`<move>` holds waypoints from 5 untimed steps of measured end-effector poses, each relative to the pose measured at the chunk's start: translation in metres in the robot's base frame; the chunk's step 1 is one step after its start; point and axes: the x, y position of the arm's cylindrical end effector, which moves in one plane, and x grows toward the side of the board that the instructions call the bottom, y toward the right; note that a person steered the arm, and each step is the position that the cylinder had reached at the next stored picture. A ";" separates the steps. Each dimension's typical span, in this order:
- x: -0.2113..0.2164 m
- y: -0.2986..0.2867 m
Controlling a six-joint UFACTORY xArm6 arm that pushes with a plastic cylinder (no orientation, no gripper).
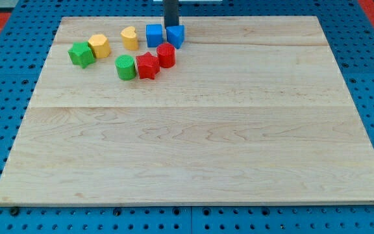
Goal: Push the cube close to the red star
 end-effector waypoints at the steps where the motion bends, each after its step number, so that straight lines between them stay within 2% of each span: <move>1: -0.025 0.010; 2: -0.017 -0.013; 5: 0.051 -0.062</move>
